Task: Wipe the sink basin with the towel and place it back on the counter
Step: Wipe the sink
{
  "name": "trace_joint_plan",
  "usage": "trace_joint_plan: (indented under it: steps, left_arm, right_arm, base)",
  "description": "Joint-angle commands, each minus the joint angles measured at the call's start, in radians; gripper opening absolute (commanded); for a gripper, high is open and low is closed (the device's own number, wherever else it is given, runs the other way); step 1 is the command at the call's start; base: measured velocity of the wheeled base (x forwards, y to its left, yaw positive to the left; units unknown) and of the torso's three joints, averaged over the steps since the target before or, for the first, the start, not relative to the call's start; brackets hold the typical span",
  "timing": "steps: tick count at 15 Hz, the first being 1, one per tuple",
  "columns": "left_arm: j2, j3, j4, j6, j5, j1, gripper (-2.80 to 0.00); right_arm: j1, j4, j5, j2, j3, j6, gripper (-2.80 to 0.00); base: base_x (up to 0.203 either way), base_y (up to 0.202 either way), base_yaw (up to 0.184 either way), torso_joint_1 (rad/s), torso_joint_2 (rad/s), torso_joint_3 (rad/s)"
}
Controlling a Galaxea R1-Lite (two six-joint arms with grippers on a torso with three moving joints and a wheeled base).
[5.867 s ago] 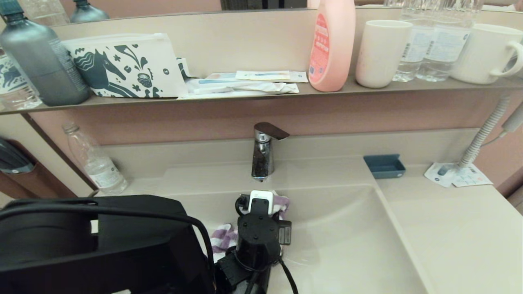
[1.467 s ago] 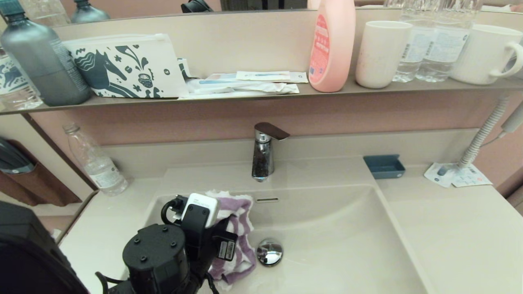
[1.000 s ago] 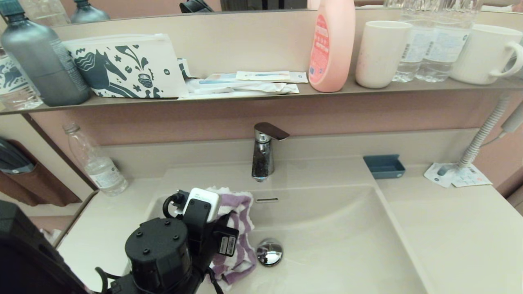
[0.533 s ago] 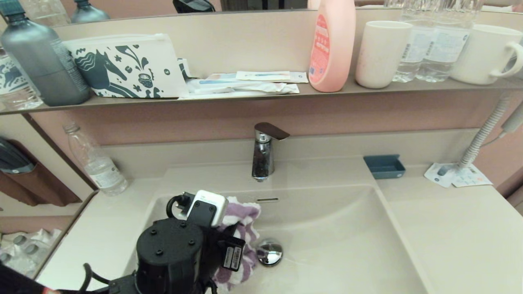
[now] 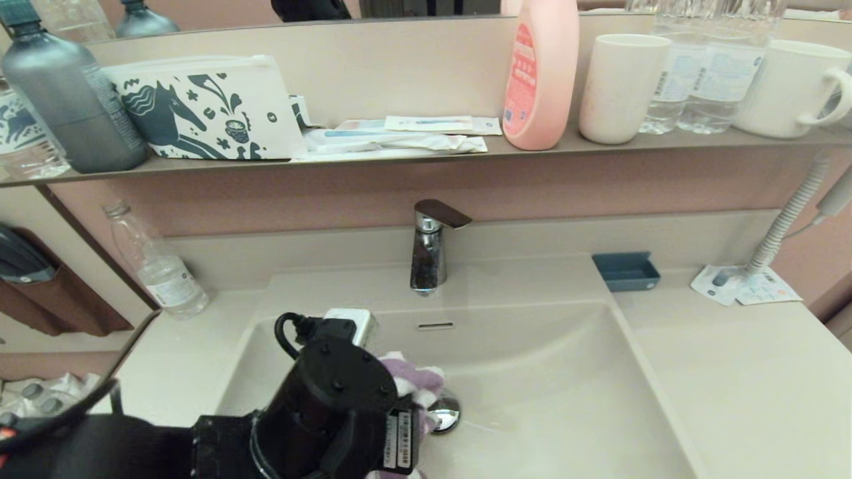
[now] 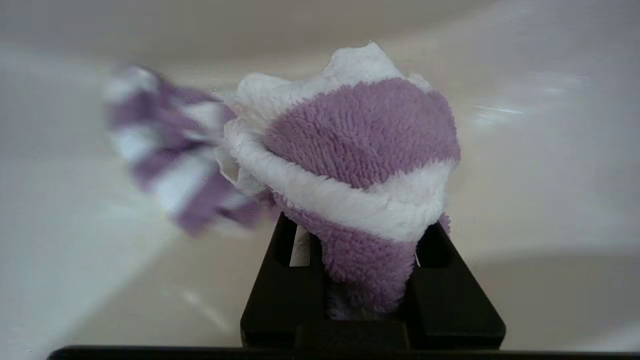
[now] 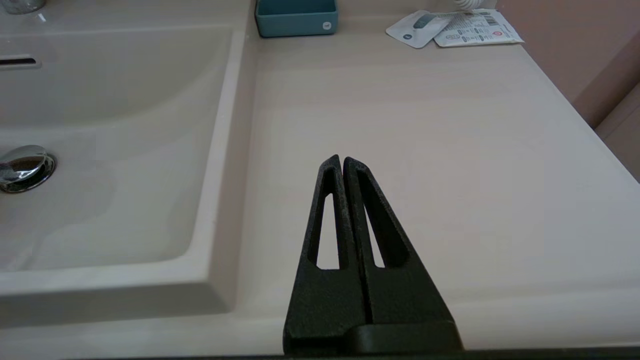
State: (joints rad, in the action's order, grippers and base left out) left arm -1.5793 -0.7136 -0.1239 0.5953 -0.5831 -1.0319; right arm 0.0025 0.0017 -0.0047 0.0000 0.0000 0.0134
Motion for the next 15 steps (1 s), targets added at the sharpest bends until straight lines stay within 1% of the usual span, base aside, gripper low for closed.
trace_joint_plan:
  steps: [1, 2, 4, 5, 6, 8, 11, 12, 13, 15]
  left_arm:
    - [-0.054, -0.117, 0.145, 0.124, 0.056, -0.020, -2.80]
    - [-0.133, -0.152, 0.184, 0.195, 0.088, -0.028, -2.80]
    - [-0.293, -0.200, 0.214, 0.295, 0.123, -0.050, -2.80]
    - [-0.362, -0.224, 0.200, 0.331, 0.135, -0.065, -2.80]
    - [-0.417, -0.244, 0.159, 0.355, 0.141, -0.077, -2.80]
    - [-0.494, -0.284, -0.007, 0.377, 0.134, -0.091, -2.80]
    - [-0.558, -0.417, -0.006, 0.384, 0.135, -0.099, -2.80]
    - [-0.588, -0.440, -0.002, 0.385, 0.136, -0.101, -2.80]
    - [-0.610, -0.442, -0.001, 0.384, 0.137, -0.102, -2.80]
    - [-0.646, -0.387, -0.007, 0.382, 0.136, -0.095, -2.80]
  right_arm:
    - [0.001, 0.000, 0.000, 0.000, 0.000, 0.000, -2.80]
    - [0.001, 0.000, 0.000, 0.000, 0.000, 0.000, -2.80]
    - [0.001, 0.000, 0.000, 0.000, 0.000, 0.000, -2.80]
    - [0.001, -0.001, 0.000, 0.000, 0.000, 0.000, -2.80]
    - [0.000, 0.000, 0.000, 0.000, 0.000, 0.000, -2.80]
    - [0.001, 0.000, 0.000, 0.000, 0.000, 0.000, -2.80]
    - [0.001, 0.000, 0.000, 0.000, 0.000, 0.000, -2.80]
    - [0.001, 0.000, 0.000, 0.000, 0.000, 0.000, -2.80]
    - [0.001, 0.000, 0.000, 0.000, 0.000, 0.000, -2.80]
    - [0.001, 0.000, 0.000, 0.000, 0.000, 0.000, -2.80]
  base:
    - [0.000, 0.000, 0.000, 0.000, 0.00, 0.000]
    - [0.000, 0.000, 0.000, 0.000, 0.00, 0.000]
    - [0.000, 0.000, 0.000, 0.000, 0.00, 0.000]
    - [0.000, 0.000, 0.000, 0.000, 0.00, 0.000]
    - [0.000, 0.000, 0.000, 0.000, 0.00, 0.000]
    - [0.000, 0.000, 0.000, 0.000, 0.00, 0.000]
    - [0.000, 0.000, 0.000, 0.000, 0.00, 0.000]
    - [0.000, 0.000, 0.000, 0.000, 0.00, 0.000]
    - [0.000, 0.000, 0.000, 0.000, 0.00, 0.000]
    - [0.000, 0.000, 0.000, 0.000, 0.00, 0.000]
